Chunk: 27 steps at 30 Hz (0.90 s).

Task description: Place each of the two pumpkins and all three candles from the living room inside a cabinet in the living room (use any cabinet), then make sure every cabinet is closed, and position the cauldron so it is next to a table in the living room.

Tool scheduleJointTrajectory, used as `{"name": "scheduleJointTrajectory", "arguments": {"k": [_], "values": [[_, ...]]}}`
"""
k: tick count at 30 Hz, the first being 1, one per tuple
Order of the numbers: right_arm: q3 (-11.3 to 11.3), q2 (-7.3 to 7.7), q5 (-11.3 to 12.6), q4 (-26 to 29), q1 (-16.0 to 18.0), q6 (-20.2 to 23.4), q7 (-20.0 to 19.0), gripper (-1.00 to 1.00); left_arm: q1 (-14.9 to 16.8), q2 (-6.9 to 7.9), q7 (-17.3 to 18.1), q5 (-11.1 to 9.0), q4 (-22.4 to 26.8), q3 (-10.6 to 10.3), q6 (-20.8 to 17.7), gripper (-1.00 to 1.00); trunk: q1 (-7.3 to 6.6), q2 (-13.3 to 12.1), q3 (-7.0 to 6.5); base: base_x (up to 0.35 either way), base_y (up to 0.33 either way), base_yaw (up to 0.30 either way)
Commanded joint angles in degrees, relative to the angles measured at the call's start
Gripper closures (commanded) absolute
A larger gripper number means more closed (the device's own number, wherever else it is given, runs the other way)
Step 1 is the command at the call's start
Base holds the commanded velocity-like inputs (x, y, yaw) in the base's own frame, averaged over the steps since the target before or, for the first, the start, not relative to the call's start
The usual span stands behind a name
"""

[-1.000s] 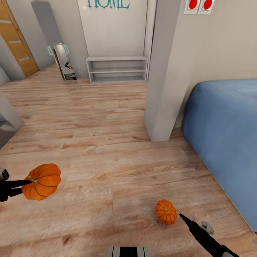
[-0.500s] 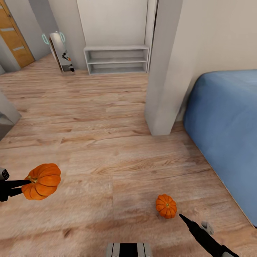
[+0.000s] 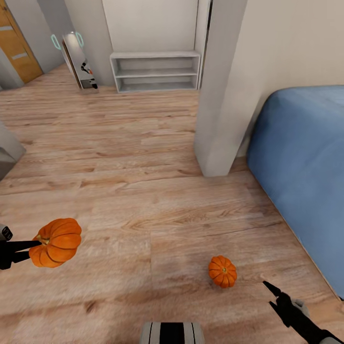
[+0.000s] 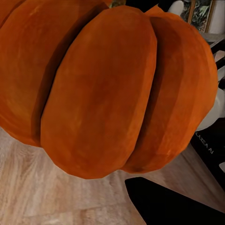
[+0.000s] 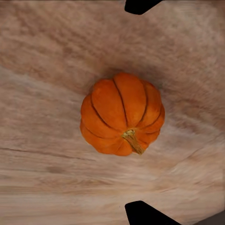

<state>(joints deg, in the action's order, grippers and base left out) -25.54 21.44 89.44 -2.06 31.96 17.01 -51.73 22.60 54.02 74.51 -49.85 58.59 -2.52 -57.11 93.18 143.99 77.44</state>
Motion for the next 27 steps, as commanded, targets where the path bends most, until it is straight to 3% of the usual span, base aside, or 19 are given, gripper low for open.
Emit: {"name": "scheduleJointTrajectory", "arguments": {"k": [1,4,8,20,27], "values": [[-0.3,0.35,1.3,-0.1,0.1,1.0,0.2,-1.0,0.1,0.05,-0.1,-0.3,0.0,-0.2,-0.3,1.0,-0.01,0.0,0.04,0.0,0.0,0.0],[-0.1,1.5,2.4,0.0,0.2,1.5,0.9,-1.0,0.1,0.04,-0.1,-0.3,0.0,-0.4,-0.3,1.0,0.02,0.0,0.26,0.0,0.0,0.0],[0.0,1.89,2.9,0.0,0.3,1.5,1.6,-1.0,0.1,0.04,-0.1,-0.3,0.0,-0.4,-0.3,1.0,0.12,0.1,1.15,0.0,0.0,0.0],[0.0,1.77,4.1,2.4,0.5,0.6,9.7,-1.0,0.1,-0.05,-0.1,-0.3,0.0,-0.5,-0.3,1.0,0.43,0.2,3.81,0.0,0.0,0.0],[-0.1,1.87,4.0,6.4,0.6,0.0,11.1,-1.0,0.1,-0.05,0.0,-0.3,0.0,-0.6,-0.3,1.0,0.43,0.2,3.81,0.0,0.0,0.0]]}}
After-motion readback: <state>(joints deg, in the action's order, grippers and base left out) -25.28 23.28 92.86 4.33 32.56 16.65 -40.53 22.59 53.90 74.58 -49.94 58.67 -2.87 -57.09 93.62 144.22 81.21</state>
